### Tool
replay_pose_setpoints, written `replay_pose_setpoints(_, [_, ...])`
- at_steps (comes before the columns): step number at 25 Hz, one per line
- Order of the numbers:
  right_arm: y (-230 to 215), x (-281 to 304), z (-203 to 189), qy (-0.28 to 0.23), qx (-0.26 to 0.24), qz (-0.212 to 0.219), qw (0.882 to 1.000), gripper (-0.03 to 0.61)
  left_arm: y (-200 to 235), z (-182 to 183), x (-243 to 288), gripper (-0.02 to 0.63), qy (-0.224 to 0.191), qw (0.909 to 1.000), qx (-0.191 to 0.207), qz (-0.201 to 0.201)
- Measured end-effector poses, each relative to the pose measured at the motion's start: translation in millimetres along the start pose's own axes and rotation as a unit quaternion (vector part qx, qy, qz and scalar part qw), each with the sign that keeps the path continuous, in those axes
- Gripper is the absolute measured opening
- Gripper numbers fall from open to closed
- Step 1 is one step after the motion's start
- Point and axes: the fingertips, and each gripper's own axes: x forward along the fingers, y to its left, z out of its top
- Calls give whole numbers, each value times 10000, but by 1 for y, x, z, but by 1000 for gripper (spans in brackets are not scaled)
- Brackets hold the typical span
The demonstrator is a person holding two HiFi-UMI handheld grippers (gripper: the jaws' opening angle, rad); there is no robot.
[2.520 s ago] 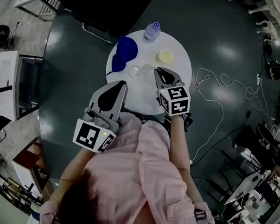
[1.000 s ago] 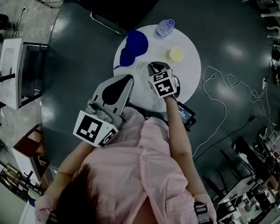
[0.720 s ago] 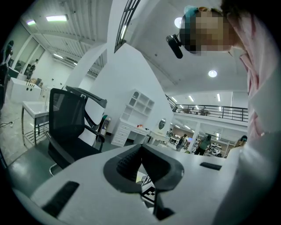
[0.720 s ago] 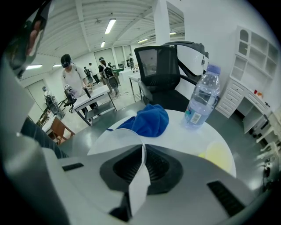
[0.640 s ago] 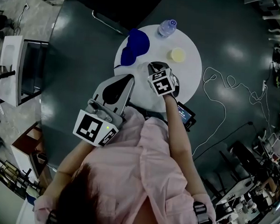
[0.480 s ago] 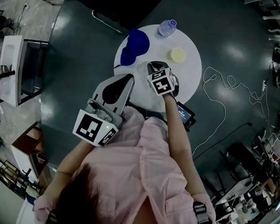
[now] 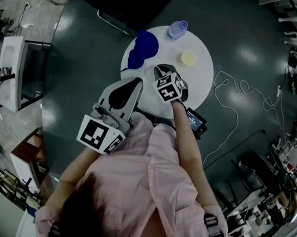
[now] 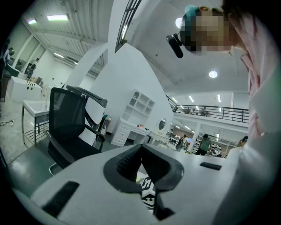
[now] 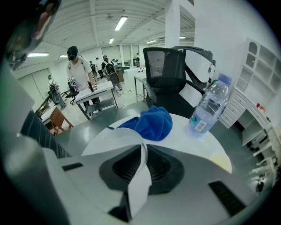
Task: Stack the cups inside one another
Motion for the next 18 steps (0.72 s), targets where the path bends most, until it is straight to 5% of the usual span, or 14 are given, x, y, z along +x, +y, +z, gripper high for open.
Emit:
replay_pose_setpoints(8, [4,1,2,-74,-92,41,9999,46,0,0,-1,18,-30,10000,-20,27])
replay_pose_setpoints(11, [4,2,2,-103,-34,26,9999,123,0,-1,-2,18,-35,10000,-14,22])
replay_pose_setpoints(18, [0,1,1,-111,9,-30,9999,163,-1,-1,-2,17,-28,10000,-13,10])
